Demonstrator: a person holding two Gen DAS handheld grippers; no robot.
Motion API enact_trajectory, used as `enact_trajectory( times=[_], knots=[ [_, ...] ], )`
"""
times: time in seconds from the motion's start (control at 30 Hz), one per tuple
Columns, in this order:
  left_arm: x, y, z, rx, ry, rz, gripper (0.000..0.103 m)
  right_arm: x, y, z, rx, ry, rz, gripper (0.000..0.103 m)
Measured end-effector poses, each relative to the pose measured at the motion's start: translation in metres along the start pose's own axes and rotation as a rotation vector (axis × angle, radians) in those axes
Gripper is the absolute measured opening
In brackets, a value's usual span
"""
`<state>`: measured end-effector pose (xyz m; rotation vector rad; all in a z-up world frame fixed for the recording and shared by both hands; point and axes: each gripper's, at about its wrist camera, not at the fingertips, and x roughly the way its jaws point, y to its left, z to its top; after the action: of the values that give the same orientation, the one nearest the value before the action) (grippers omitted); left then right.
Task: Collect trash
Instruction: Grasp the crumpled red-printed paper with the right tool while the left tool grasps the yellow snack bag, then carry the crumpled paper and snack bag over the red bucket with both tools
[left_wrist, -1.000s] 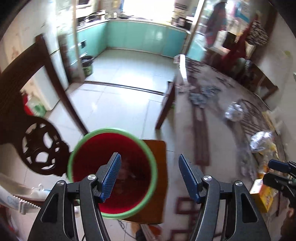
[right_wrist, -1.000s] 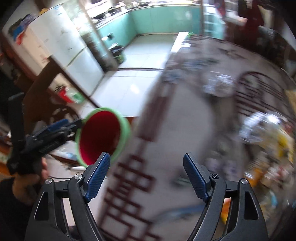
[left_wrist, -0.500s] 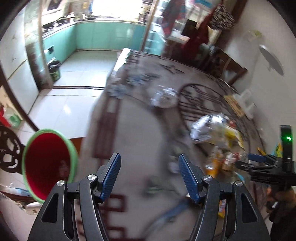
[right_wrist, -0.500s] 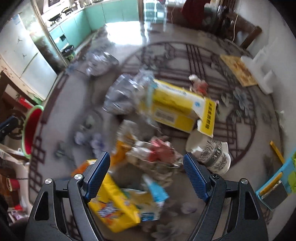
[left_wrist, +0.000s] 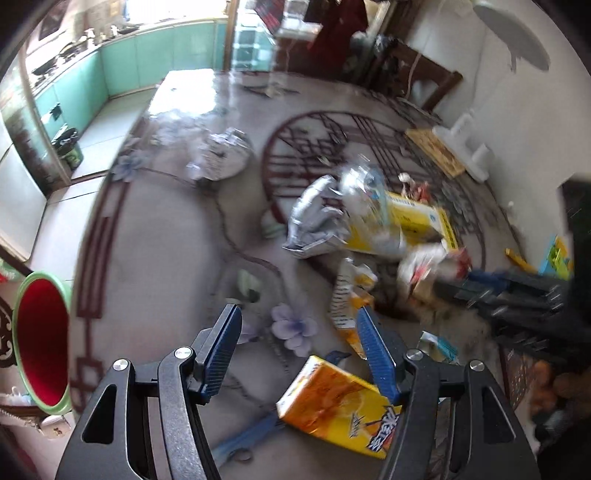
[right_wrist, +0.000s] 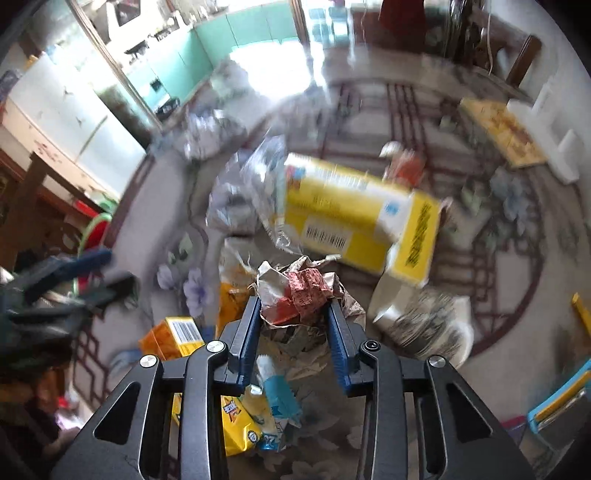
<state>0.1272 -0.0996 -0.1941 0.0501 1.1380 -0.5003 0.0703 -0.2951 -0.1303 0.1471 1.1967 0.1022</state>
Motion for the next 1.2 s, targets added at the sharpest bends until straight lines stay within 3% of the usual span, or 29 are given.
enact_trajectory(
  times=[0.23, 0.53, 0.57, 0.6, 0.63, 0.87, 1.2],
  knots=[
    [0.049, -0.031, 0.007, 0.065, 0.1, -0.017, 0.064, -0.038, -0.003, 0.012, -0.015, -0.134, -0.042, 0.033],
    [0.08, -0.049, 0.007, 0.098, 0.158, -0.025, 0.063, -0.04, -0.012, 0.012, 0.021, -0.132, -0.013, 0.033],
    [0.08, -0.049, 0.005, 0.098, 0.159, -0.028, 0.051, -0.041, -0.011, 0.011, 0.024, -0.132, -0.012, 0.033],
    [0.082, -0.049, 0.004, 0.101, 0.164, -0.029, 0.027, -0.041, -0.011, 0.011, 0.025, -0.134, -0.011, 0.033],
    [0.083, -0.049, 0.003, 0.104, 0.172, -0.03, 0.026, -0.042, -0.01, 0.011, 0.026, -0.135, -0.009, 0.033],
    [0.044, -0.037, 0.0, 0.08, 0.074, -0.057, 0.024, -0.051, 0.007, 0.014, 0.016, -0.162, -0.016, 0.033],
    [-0.036, -0.005, 0.01, 0.017, -0.112, -0.025, 0.023, -0.055, 0.037, 0.02, -0.028, -0.188, -0.001, 0.033]
  ],
)
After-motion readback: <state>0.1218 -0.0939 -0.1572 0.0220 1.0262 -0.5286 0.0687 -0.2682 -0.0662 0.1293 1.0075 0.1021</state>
